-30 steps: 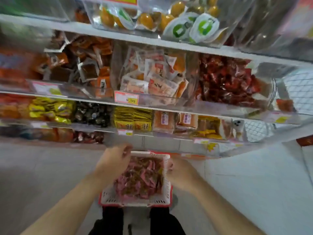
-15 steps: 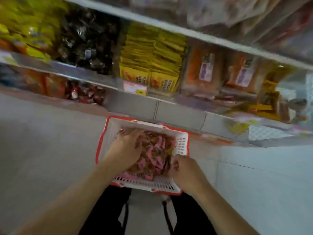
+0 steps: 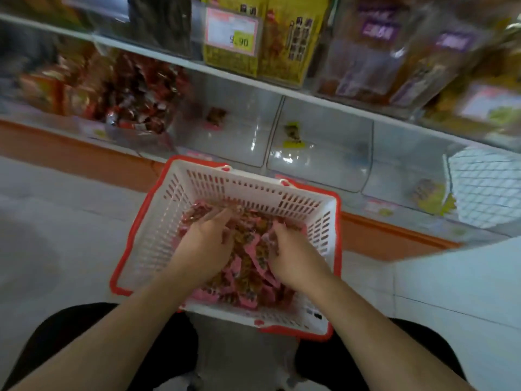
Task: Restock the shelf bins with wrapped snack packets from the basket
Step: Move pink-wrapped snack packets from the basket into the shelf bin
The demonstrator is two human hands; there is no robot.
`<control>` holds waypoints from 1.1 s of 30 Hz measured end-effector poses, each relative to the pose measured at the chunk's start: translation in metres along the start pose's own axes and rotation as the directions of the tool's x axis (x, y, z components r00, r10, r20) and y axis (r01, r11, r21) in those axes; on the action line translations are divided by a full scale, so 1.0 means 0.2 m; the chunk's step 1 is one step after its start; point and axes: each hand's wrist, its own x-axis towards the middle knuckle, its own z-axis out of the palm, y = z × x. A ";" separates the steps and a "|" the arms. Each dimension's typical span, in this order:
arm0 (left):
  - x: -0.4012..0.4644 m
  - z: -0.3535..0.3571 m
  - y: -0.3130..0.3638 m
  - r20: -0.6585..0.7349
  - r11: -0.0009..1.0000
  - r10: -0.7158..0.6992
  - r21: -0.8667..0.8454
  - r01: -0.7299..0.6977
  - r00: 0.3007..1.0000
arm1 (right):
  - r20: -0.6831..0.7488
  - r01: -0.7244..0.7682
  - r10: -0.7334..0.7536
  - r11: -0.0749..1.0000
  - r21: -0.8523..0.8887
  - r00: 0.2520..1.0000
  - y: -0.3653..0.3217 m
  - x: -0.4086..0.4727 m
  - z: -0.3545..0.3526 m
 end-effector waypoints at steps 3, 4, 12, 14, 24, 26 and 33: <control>-0.28 0.00 0.03 0.008 0.999 0.002 -0.034 -0.001 1.000 | -0.024 -0.041 0.042 0.998 0.051 0.999 0.00 -0.28 0.04; -0.36 -0.01 0.05 0.032 0.999 0.020 -0.041 -0.019 0.999 | -0.017 -0.032 0.033 0.998 0.052 0.999 0.00 -0.38 0.04; -0.50 -0.10 0.12 0.062 0.998 0.024 -0.053 -0.020 0.998 | -0.010 0.000 0.000 0.998 0.056 1.000 -0.03 -0.65 -0.01; -0.46 -0.11 0.09 0.034 0.999 -0.025 -0.032 0.026 0.999 | 0.010 -0.005 0.005 0.998 0.064 1.000 -0.04 -0.59 0.02; 0.11 -0.28 -0.31 -0.142 0.955 -0.172 0.218 0.200 0.975 | 0.107 -0.047 0.057 0.994 -0.100 0.993 -0.12 0.26 0.32; 0.22 -0.28 -0.38 -0.047 0.950 -0.268 0.150 0.272 0.962 | 0.118 -0.061 0.087 0.977 -0.204 0.989 -0.11 0.39 0.40; 0.33 -0.16 -0.53 -0.015 0.919 -0.258 0.305 0.250 0.966 | -0.047 -0.035 0.021 0.943 -0.331 0.999 -0.03 0.52 0.55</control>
